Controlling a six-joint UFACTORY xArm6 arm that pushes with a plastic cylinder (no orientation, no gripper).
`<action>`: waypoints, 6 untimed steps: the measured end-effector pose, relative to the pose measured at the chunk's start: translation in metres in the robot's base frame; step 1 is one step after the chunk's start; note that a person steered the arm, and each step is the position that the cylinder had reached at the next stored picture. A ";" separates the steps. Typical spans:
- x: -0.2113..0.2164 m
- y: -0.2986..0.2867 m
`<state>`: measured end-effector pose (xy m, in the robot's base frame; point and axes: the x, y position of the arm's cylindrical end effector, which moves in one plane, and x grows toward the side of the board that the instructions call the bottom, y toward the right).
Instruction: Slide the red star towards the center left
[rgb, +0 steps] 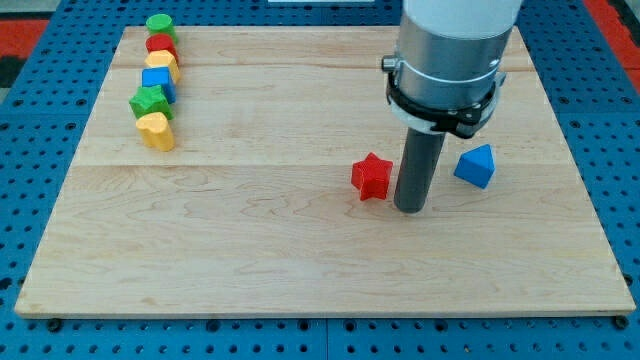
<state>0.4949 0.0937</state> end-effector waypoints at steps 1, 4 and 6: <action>-0.029 -0.021; -0.052 -0.173; -0.052 -0.234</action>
